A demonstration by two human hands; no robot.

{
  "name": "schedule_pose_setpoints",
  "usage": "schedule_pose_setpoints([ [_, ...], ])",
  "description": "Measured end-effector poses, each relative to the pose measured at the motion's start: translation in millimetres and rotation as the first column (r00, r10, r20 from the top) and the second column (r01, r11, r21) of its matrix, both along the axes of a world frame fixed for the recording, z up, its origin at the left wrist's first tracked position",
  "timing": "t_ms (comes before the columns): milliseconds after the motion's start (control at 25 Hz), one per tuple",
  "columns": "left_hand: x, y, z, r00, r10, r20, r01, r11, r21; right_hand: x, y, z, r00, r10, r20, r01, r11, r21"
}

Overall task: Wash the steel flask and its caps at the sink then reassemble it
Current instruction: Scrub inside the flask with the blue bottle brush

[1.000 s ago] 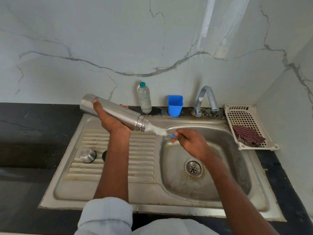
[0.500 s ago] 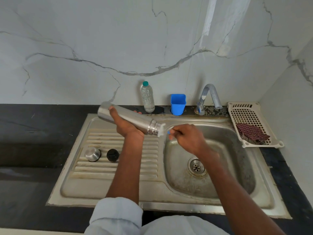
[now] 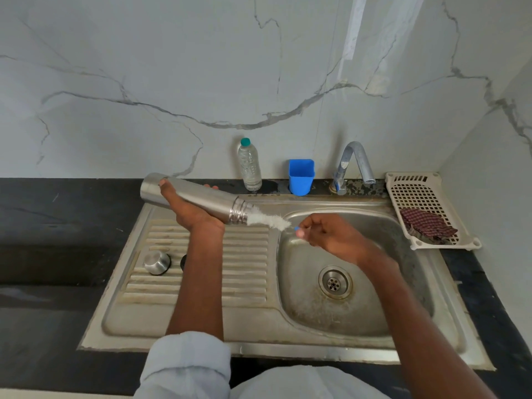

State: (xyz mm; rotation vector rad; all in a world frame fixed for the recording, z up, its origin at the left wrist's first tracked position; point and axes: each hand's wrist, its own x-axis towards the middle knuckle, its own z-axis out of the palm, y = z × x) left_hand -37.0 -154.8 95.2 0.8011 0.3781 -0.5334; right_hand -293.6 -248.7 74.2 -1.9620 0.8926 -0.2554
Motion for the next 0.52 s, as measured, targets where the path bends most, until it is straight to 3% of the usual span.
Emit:
schedule_pose_setpoints([
  [80,-3.5,3.2,-5.8,1.000,0.003,-0.015,-0.002,0.999,0.040,0.8,3.6,-9.3,0.996,0.010,-0.094,-0.028,0.980,-0.198],
  [160,-13.8,0.8,-10.3,0.999,0.022,-0.024,-0.020,0.997,0.080,11.0,8.7,-20.3,0.986,-0.095,-0.139,0.037,0.927,-0.374],
  [240,-6.6,-0.2,-4.3,1.000,0.026,-0.018,-0.025,0.998,0.063,8.2,12.0,-23.4,0.989,-0.127,-0.078,0.093,0.935,-0.343],
  [360,2.2,4.4,-0.5,0.998,0.055,-0.038,-0.054,0.998,0.026,3.0,6.8,-13.0,0.977,-0.177,-0.122,0.131,0.940,-0.315],
  [520,-29.5,-15.2,1.0,0.996,-0.079,0.037,0.076,0.994,0.077,34.9,18.1,0.4,0.988,-0.066,-0.138,0.023,0.956,-0.292],
])
